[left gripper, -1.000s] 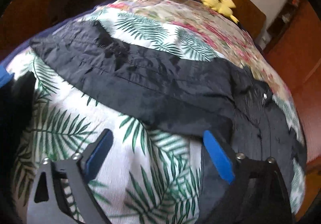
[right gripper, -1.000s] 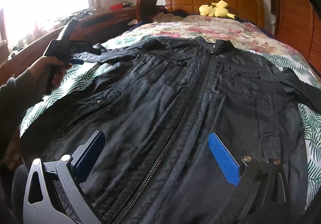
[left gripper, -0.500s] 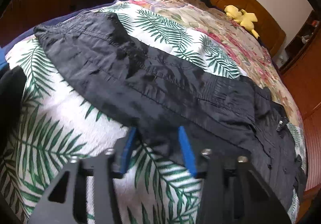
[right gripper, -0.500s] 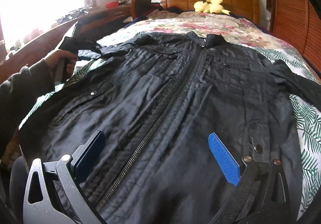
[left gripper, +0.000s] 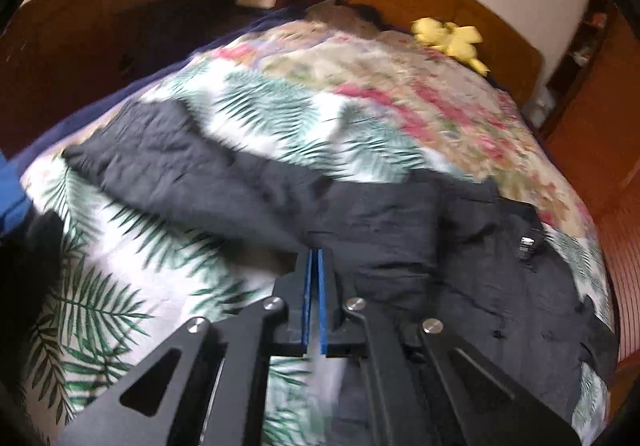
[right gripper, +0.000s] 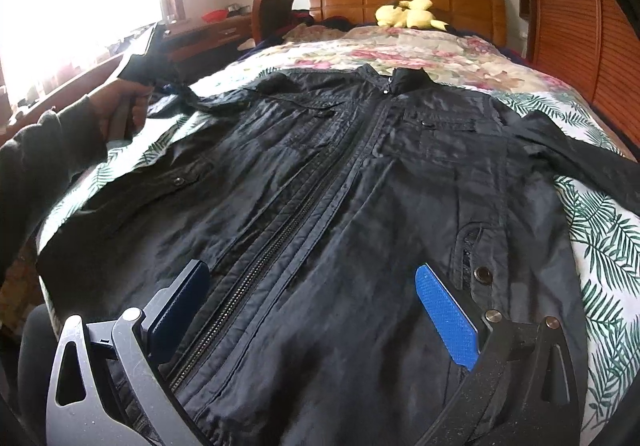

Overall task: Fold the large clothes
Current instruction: 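Fold the held sleeve across the jacket body and open the left gripper, then regrasp the folded sleeve with the left gripper and lay it flatter across the body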

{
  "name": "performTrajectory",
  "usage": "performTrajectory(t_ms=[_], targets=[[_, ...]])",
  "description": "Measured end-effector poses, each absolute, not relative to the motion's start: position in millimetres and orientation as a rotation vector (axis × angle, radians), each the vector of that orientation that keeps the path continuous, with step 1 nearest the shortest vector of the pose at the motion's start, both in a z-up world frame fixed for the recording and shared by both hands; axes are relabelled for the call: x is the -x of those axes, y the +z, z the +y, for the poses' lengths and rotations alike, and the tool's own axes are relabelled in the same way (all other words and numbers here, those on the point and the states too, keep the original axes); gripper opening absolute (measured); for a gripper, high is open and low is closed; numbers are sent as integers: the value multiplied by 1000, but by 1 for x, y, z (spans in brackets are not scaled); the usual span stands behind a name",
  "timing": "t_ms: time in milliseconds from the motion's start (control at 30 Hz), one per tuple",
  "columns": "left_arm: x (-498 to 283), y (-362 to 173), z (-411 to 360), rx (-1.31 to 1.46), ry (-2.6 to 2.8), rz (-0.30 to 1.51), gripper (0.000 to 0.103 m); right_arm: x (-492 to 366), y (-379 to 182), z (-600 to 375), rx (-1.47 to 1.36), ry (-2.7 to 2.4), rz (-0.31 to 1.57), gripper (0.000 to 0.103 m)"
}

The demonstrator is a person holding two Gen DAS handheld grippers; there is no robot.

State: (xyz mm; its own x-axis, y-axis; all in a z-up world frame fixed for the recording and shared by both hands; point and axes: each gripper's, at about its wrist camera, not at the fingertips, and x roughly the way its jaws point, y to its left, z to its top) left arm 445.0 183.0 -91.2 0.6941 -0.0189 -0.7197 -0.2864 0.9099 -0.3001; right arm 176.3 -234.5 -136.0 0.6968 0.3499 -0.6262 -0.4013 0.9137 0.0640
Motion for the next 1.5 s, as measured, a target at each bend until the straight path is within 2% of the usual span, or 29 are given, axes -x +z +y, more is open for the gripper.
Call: performTrajectory(t_ms=[200,367,600,767,967,1433,1500], targets=[[-435,-44,112,317,19,753,0,-165,-124,-246,54,419,648,103],[-430,-38,115,369,32,775,1,-156,-117,-256,42,414,626,103],[-427,-69,163,330,125,843,13,-163,-123,-258,18,421,633,103],[-427,-103,196,375,152,907,29,-170,-131,-249,32,432,649,103],[-430,-131,215,438,165,951,37,-178,-134,-244,44,430,657,103],[-461,-158,224,565,166,931,38,-190,-141,-241,57,421,687,103],[-462,-157,224,557,200,887,35,-190,-142,-241,58,421,691,103]])
